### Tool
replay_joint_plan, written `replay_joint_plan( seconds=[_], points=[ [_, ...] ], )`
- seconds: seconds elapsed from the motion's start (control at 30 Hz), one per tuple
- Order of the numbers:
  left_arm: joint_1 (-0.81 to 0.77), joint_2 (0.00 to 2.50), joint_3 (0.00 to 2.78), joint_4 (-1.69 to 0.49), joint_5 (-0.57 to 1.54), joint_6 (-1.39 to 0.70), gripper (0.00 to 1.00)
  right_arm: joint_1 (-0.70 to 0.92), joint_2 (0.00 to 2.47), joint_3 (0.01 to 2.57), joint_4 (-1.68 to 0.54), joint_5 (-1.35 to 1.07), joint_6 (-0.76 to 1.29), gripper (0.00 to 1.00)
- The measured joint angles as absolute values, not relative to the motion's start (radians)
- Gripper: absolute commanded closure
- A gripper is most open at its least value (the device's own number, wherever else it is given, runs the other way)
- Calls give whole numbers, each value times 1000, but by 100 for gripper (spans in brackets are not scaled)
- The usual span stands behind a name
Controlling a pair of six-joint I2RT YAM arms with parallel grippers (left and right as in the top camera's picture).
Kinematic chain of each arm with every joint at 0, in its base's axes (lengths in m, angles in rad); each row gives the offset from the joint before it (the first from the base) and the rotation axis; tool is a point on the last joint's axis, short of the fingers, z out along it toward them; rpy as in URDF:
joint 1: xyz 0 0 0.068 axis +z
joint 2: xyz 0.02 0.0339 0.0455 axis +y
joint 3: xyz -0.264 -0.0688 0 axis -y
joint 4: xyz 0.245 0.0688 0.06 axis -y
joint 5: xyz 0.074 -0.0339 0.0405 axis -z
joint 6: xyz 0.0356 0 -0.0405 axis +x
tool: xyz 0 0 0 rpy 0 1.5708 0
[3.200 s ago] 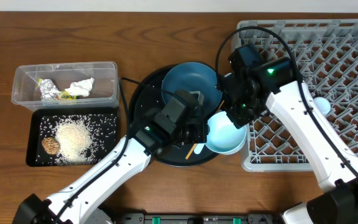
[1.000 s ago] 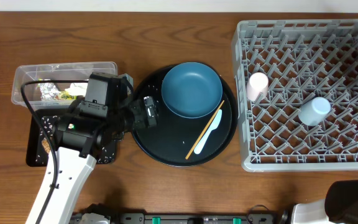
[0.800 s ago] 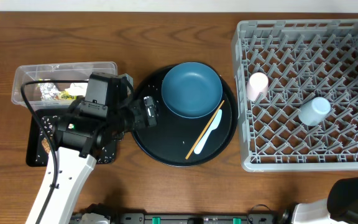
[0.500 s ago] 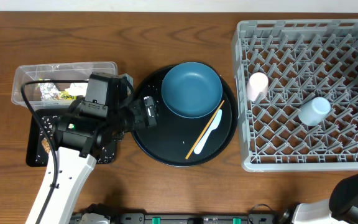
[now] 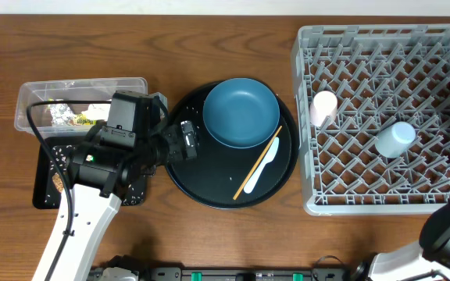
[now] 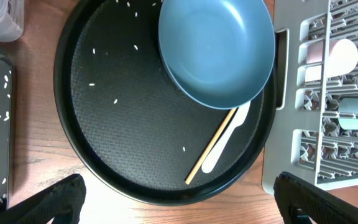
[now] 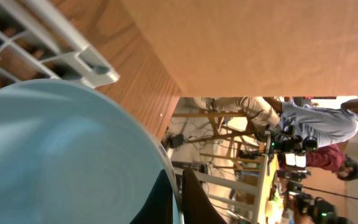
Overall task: Sort waste into correct bins and load items into the dishwasher rack
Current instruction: 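Lower the bowl into the rack's right side and release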
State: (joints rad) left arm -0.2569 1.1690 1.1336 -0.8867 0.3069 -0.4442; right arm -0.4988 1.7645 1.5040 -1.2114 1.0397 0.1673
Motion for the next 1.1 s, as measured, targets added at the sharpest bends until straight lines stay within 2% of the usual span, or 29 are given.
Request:
replay_joint_plan(
  seconds=[0.27,1.1],
  points=[
    [-257,1169,1134,-887,307,-444,2,-450,1874,1502,-1198,1076,154,99],
    [-257,1169,1134,-887,307,-444,2,-366,1891,1502,-1090,1101,78,99]
  ],
)
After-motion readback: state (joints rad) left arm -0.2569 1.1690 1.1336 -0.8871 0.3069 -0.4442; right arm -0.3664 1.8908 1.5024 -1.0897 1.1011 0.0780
